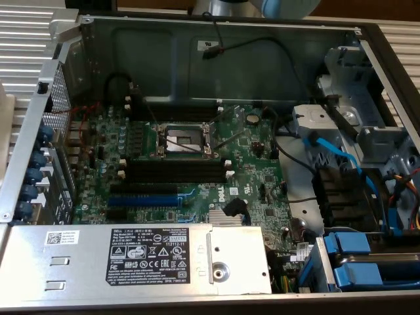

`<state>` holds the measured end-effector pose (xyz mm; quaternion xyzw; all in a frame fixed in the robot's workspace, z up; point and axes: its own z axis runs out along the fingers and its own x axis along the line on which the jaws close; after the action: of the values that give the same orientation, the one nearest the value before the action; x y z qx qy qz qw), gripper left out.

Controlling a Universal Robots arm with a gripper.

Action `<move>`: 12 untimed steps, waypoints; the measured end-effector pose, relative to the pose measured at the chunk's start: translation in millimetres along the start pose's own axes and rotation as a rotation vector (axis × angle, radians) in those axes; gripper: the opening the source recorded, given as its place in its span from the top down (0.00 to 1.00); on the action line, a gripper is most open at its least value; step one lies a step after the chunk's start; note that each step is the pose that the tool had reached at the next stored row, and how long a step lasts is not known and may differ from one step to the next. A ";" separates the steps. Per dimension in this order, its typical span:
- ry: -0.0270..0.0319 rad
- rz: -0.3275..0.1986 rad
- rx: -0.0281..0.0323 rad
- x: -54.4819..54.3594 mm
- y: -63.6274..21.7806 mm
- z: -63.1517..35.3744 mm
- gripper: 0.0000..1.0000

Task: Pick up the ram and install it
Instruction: 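Reach for the ram, then pick up the ram and move it above insertion slot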

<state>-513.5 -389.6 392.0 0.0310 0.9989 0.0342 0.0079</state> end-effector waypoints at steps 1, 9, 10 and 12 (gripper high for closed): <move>0.0003 0.000 0.0001 -0.7 -0.3 -0.2 0.89; 0.0004 0.000 -0.0036 -2.2 0.8 0.0 0.89; 0.0004 0.000 -0.0036 -2.2 0.8 0.0 0.89; 0.0004 0.000 -0.0036 -2.2 0.8 0.0 0.89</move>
<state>-511.2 -389.0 392.1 0.0311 0.9988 0.0360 0.0077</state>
